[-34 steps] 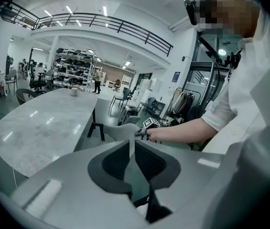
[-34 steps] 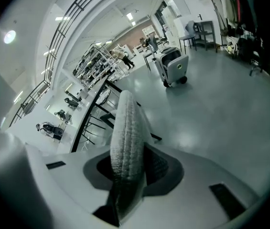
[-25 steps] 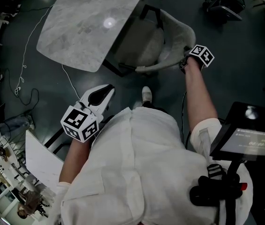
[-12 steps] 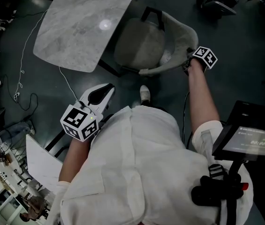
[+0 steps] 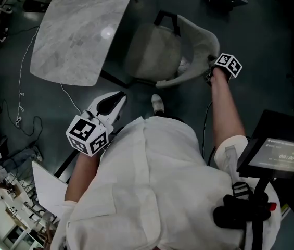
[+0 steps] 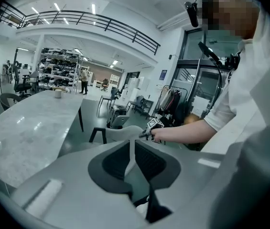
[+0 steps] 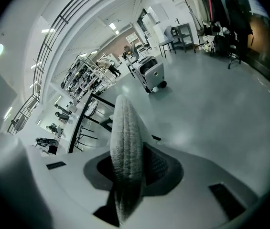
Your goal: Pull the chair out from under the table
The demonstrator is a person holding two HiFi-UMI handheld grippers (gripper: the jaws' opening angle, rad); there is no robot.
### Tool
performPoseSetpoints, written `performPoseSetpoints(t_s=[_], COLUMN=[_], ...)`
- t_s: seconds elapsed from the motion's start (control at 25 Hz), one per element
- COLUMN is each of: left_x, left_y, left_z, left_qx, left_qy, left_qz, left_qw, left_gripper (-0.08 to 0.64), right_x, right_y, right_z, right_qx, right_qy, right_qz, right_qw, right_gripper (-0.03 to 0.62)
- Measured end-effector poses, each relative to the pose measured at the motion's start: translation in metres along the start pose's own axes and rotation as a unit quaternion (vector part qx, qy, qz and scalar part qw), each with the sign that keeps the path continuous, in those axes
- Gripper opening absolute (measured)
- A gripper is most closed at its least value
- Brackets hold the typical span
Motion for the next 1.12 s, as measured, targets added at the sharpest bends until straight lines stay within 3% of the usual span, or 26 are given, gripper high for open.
performPoseSetpoints(t_s=[1.12], left_x=[-0.057], left_y=[-0.011], left_z=[-0.008], left_qx=[-0.036], left_qy=[0.037], left_qz=[0.093], left_qw=[0.9943], left_gripper=[0.032], right_x=[0.067], right_y=[-0.128], right_z=[-0.009], right_qx=[-0.016], right_qy=[0.001], right_qz=[0.037], right_qw=[0.999], right_gripper=[0.086])
Point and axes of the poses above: the fingertips, and each gripper's own axes: x backward along the fingers, y to its left, z out of its underside, the point moved 3 cm from there along x, backward along the fingers, and after that the axes turned 4 degrees about x, right-handed, at the moved point
